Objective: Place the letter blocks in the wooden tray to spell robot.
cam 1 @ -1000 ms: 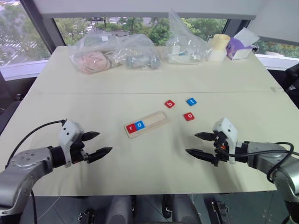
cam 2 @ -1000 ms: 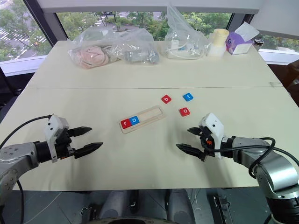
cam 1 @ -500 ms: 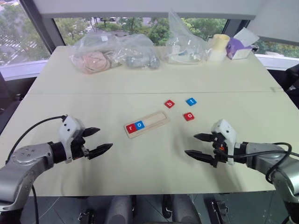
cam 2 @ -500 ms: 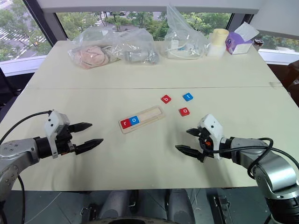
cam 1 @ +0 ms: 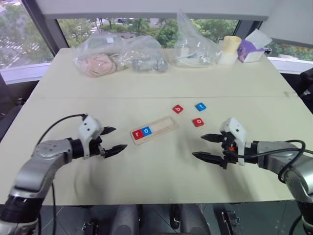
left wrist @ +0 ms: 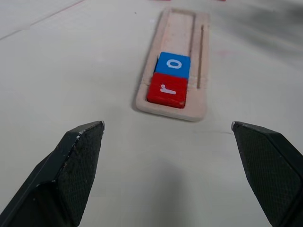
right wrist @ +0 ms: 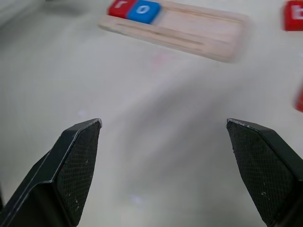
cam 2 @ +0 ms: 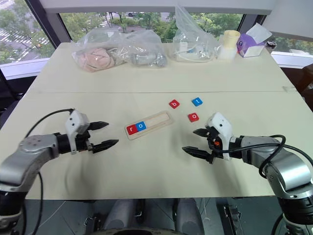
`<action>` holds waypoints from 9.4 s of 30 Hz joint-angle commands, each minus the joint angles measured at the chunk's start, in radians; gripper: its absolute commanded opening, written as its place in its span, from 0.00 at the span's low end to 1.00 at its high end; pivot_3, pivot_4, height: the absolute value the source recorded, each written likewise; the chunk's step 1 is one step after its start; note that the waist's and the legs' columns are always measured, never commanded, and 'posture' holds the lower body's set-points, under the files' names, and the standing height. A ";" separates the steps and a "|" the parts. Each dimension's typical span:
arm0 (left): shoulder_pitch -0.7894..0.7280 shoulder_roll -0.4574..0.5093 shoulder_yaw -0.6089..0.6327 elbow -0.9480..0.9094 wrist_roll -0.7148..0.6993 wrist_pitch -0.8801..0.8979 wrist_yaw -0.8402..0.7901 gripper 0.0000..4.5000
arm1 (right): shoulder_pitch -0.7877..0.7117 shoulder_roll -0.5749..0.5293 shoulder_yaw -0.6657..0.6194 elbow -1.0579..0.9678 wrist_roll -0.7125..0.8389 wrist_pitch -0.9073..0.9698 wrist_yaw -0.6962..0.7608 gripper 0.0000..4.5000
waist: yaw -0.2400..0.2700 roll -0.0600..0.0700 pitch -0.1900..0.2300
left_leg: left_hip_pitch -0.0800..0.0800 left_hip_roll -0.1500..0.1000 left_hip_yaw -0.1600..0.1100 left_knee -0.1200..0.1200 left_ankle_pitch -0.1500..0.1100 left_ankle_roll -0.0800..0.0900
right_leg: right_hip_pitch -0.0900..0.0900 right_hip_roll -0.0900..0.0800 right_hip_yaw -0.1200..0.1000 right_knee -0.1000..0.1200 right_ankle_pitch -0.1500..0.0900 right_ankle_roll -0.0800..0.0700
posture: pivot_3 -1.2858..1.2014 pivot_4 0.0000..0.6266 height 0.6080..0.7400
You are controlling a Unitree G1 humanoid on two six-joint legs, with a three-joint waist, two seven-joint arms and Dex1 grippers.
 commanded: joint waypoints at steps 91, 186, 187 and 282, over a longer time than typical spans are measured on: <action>-0.138 0.030 0.251 -0.122 -0.202 0.266 -0.048 1.00 | -0.742 0.467 0.298 1.004 -0.420 -0.290 -0.319 1.00 | -0.014 -0.002 -0.001 | 0.000 0.007 0.003 -0.001 0.001 0.000 | -0.005 0.009 0.004 0.006 0.006 -0.001 | 0.52 0.24 1.00; -0.043 0.130 -0.096 -0.281 -0.039 0.083 -0.202 1.00 | -0.297 0.052 0.122 0.844 -0.454 -0.922 0.443 0.24 | -0.026 -0.001 0.001 | 0.011 0.012 0.004 -0.003 0.003 -0.005 | 0.002 0.017 0.011 0.001 0.004 -0.009 | 0.52 0.24 1.00; -0.047 0.134 -0.091 -0.271 -0.036 0.079 -0.203 1.00 | -0.302 0.051 0.131 0.803 -0.450 -0.887 0.444 0.24 | -0.026 -0.001 0.001 | 0.011 0.012 0.004 -0.003 0.003 -0.005 | 0.002 0.017 0.011 0.001 0.004 -0.009 | 0.52 0.24 1.00; -0.115 -0.035 -0.085 -0.228 -0.022 0.097 0.010 1.00 | -0.347 0.529 -0.028 0.291 -0.476 0.102 -0.601 0.26 | -0.026 -0.001 0.000 | 0.009 0.012 0.005 -0.002 0.004 -0.006 | -0.005 0.017 0.014 0.011 0.004 -0.010 | 0.52 0.24 1.00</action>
